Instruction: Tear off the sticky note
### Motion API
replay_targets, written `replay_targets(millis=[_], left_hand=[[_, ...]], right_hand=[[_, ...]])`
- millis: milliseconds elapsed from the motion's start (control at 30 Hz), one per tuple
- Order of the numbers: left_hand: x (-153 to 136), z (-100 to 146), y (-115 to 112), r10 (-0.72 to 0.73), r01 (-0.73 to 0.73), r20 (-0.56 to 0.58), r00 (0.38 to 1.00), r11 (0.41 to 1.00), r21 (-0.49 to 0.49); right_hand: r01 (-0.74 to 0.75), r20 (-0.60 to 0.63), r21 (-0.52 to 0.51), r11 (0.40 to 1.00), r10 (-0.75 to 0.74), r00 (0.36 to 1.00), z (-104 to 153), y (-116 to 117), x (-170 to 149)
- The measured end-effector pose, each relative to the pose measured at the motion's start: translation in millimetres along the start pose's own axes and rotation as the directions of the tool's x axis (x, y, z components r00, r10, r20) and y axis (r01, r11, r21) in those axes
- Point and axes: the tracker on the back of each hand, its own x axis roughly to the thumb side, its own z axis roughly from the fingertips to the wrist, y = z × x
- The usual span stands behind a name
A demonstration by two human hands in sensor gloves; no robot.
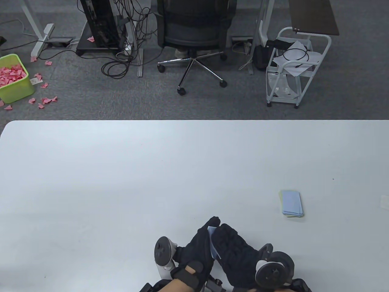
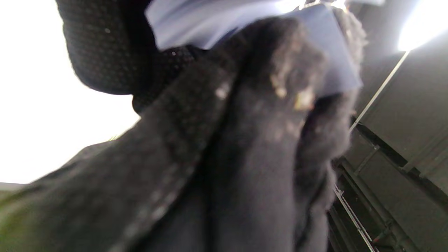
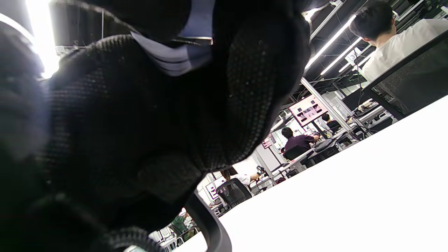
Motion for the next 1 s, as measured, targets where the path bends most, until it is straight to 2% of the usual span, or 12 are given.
replay_targets(millis=[167, 267, 300, 433, 567, 667, 767, 800, 867, 933, 1000], left_hand=[[-2, -4, 10, 0.051, -0.049, -0.059, 0.997, 0.998, 0.047], [-5, -9, 17, 0.037, -0.040, -0.096, 0.995, 0.999, -0.022], [-5, -8, 20, 0.042, -0.044, -0.107, 0.993, 0.999, -0.012], [-5, -6, 37, 0.065, -0.060, -0.125, 0.990, 0.997, 0.043], [-3, -3, 57, 0.012, -0.001, -0.140, 0.990, 0.997, 0.075], [-2, -2, 65, 0.013, 0.000, -0.149, 0.989, 0.997, 0.083], [0, -2, 67, 0.014, -0.001, -0.141, 0.990, 0.996, 0.088], [1, -3, 66, 0.009, 0.002, -0.139, 0.990, 0.997, 0.077], [2, -3, 63, 0.007, 0.002, -0.135, 0.991, 0.998, 0.065], [3, -3, 61, 0.014, -0.006, -0.127, 0.992, 0.998, 0.064], [5, -3, 59, 0.012, -0.005, -0.121, 0.993, 0.998, 0.057]], right_hand=[[0.037, 0.061, 0.028, 0.999, -0.038, 0.997, -1, 1, 5], [0.013, 0.106, 0.052, 0.999, -0.018, 0.994, 2, 1, 11], [0.060, 0.102, 0.052, 0.997, -0.065, 0.993, 2, -3, 8], [0.220, -0.067, -0.004, 0.976, -0.219, 0.973, 5, -25, -24], [0.302, -0.307, -0.047, 0.952, -0.301, 0.903, 10, -50, -71], [0.215, -0.403, -0.070, 0.974, -0.225, 0.887, 13, -68, -96], [0.011, -0.414, -0.016, 1.000, -0.017, 0.910, 17, -85, -111], [-0.120, -0.406, 0.028, 0.992, 0.121, 0.906, 17, -94, -118], [-0.273, -0.398, 0.067, 0.960, 0.277, 0.875, 20, -106, -127], [-0.399, -0.409, 0.080, 0.913, 0.395, 0.822, 24, -120, -139], [-0.424, -0.470, 0.076, 0.902, 0.408, 0.783, 28, -131, -154]])
